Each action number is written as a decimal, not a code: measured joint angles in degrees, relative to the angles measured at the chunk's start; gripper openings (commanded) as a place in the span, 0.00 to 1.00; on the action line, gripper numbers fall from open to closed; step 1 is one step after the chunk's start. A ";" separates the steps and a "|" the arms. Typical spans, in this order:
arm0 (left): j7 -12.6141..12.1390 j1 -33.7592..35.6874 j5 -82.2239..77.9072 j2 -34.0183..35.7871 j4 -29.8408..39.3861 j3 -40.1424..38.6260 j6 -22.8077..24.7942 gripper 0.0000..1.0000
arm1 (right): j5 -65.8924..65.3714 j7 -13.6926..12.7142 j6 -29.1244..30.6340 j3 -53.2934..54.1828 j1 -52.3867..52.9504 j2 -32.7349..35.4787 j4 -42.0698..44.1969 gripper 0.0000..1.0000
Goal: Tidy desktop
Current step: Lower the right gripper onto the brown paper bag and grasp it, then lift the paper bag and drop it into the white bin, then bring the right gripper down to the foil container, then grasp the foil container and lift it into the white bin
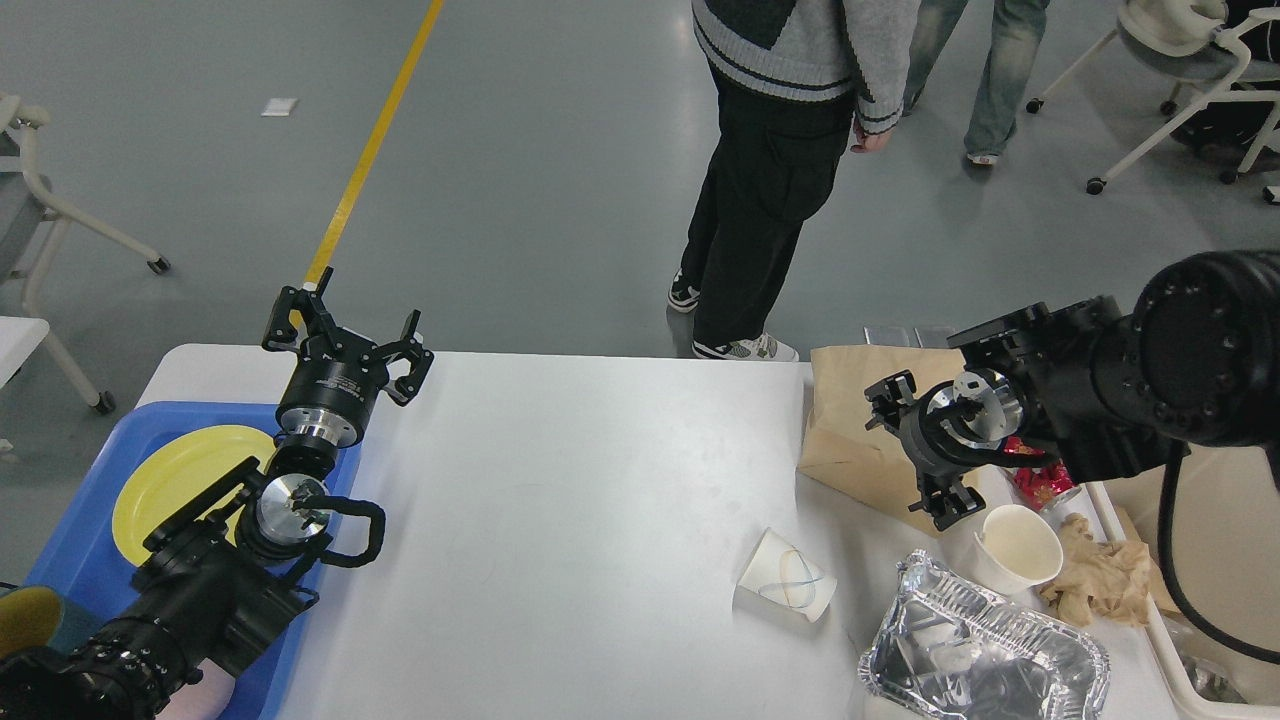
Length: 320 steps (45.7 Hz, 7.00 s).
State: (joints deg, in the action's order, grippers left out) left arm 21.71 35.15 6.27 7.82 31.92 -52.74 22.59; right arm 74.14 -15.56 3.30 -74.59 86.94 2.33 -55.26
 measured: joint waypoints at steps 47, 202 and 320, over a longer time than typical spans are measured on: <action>0.00 0.00 0.03 0.00 -0.04 0.00 0.00 0.99 | -2.71 -0.36 -20.40 19.46 -22.08 -5.69 27.66 0.00; 0.00 0.01 -0.03 0.01 -0.06 0.01 0.36 0.99 | -57.18 6.45 15.71 4.44 5.61 21.61 14.91 1.00; 0.00 -0.01 -0.03 0.09 -0.02 0.00 0.35 0.99 | -67.53 7.66 -18.63 13.16 -10.18 5.99 -22.19 0.00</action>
State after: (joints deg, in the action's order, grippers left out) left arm 21.71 35.14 6.24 7.91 31.90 -52.73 22.94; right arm 6.62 -7.90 -15.33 -61.43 76.77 8.32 -77.45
